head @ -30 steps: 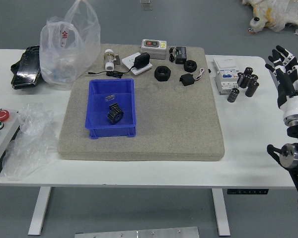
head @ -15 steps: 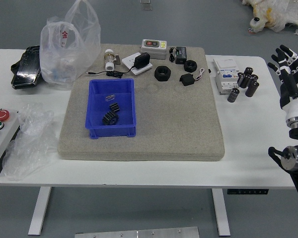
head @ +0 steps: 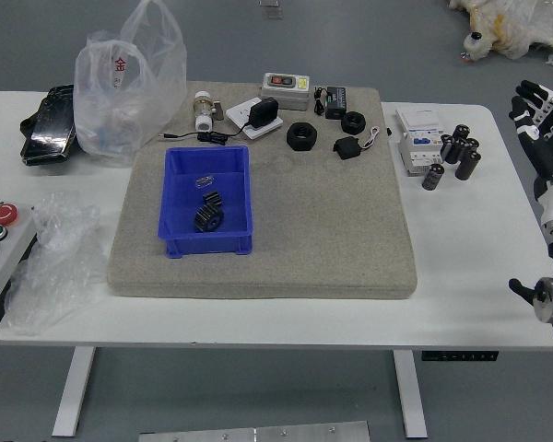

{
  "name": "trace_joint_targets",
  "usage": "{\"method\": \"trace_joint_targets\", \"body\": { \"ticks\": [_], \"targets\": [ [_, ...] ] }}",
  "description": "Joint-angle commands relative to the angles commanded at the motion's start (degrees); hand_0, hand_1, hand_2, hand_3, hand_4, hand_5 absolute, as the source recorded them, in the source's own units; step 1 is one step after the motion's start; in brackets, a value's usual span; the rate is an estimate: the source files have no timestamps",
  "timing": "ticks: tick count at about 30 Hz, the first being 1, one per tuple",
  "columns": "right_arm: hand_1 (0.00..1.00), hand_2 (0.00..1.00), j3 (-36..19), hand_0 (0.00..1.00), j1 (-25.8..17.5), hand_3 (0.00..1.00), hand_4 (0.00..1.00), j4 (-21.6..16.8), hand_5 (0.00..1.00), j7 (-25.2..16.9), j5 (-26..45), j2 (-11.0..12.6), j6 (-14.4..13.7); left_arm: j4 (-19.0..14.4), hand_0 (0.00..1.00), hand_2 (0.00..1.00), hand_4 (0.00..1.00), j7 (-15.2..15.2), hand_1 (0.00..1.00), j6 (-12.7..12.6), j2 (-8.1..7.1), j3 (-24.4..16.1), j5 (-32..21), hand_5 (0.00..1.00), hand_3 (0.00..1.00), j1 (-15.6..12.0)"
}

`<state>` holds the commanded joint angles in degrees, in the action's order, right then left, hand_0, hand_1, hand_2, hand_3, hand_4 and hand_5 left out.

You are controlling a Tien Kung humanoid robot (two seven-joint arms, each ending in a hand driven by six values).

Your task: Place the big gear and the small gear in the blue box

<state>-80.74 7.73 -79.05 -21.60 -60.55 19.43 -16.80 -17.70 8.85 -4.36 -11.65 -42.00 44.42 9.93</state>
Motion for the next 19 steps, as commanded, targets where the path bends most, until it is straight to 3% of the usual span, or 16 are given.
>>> {"method": "trace_joint_targets", "body": {
  "ticks": [3,4,9,10,15,16,19],
  "targets": [
    [0.750,0.754,0.1,0.751,0.0,0.711,0.752,0.0,0.511,-0.6,-0.3,-0.1,0.0,0.0,0.643,0.565,0.651,0.4,0.583,0.1,0.21,-0.3,-0.1,0.302,0.647,-0.5],
    [0.721,0.725,0.3,0.747,0.0,0.681,0.749,0.1,0.518,-0.7,-0.3,-0.1,0.0,-0.1,0.642,0.527,0.651,0.6,0.501,0.1,0.28,-0.5,0.0,0.303,0.646,-0.6],
    [0.721,0.725,1.7,0.747,0.5,0.681,0.749,0.9,0.518,-1.2,1.1,-0.2,0.1,-0.1,0.642,0.527,0.651,0.8,0.501,0.0,0.39,-0.9,0.2,0.303,0.646,-0.9],
    [0.669,0.672,2.1,0.717,0.7,0.658,0.744,1.2,0.520,-1.4,2.1,-0.2,0.2,-0.1,0.642,0.528,0.651,0.9,0.500,-0.1,0.39,-1.0,0.3,0.303,0.646,-0.9],
    [0.669,0.672,2.9,0.717,0.8,0.658,0.744,2.5,0.520,-3.0,6.6,-0.4,0.7,-0.1,0.642,0.528,0.651,0.8,0.500,-0.1,0.54,-0.9,0.1,0.303,0.646,-0.7],
    [0.607,0.634,3.0,0.664,0.8,0.647,0.741,2.7,0.525,-3.3,7.4,-0.4,0.8,-0.1,0.642,0.526,0.650,0.7,0.496,-0.1,0.53,-0.8,0.0,0.305,0.646,-0.6],
    [0.607,0.634,3.5,0.664,1.3,0.647,0.741,3.2,0.525,-3.7,9.0,-0.4,1.1,-0.1,0.642,0.526,0.650,0.6,0.496,-0.2,0.35,-0.8,0.0,0.305,0.646,-0.3]
  ]
}}
